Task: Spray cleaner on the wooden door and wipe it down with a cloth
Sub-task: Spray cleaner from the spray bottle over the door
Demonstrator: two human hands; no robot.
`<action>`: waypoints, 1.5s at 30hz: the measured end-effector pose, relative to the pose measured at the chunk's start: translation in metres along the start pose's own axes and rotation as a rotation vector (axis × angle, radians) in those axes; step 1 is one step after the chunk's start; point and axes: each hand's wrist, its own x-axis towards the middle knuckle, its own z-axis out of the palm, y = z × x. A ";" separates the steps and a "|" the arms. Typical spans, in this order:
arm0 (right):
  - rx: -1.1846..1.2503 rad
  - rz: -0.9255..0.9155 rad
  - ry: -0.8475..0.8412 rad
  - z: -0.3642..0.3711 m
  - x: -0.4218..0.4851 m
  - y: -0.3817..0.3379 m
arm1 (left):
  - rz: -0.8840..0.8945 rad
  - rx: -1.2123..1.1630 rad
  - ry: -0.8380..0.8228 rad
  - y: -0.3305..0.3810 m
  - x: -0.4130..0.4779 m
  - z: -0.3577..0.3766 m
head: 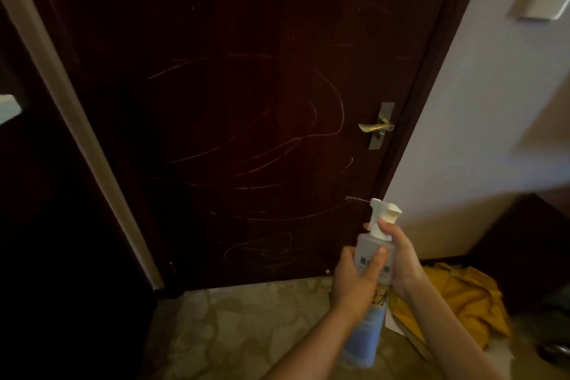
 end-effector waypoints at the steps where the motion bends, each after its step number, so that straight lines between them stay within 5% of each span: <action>1: 0.002 -0.003 0.003 -0.002 0.001 -0.001 | 0.001 0.002 -0.002 0.001 0.000 0.002; 22: -0.017 -0.050 0.122 -0.013 0.005 0.006 | -0.063 -0.028 -0.124 0.002 0.007 0.004; 38: -0.155 0.130 -0.116 0.065 0.015 0.092 | -0.225 0.009 0.279 -0.061 -0.018 -0.078; 45: -0.268 0.163 -0.175 0.087 0.013 0.115 | -0.254 0.013 0.329 -0.072 -0.035 -0.102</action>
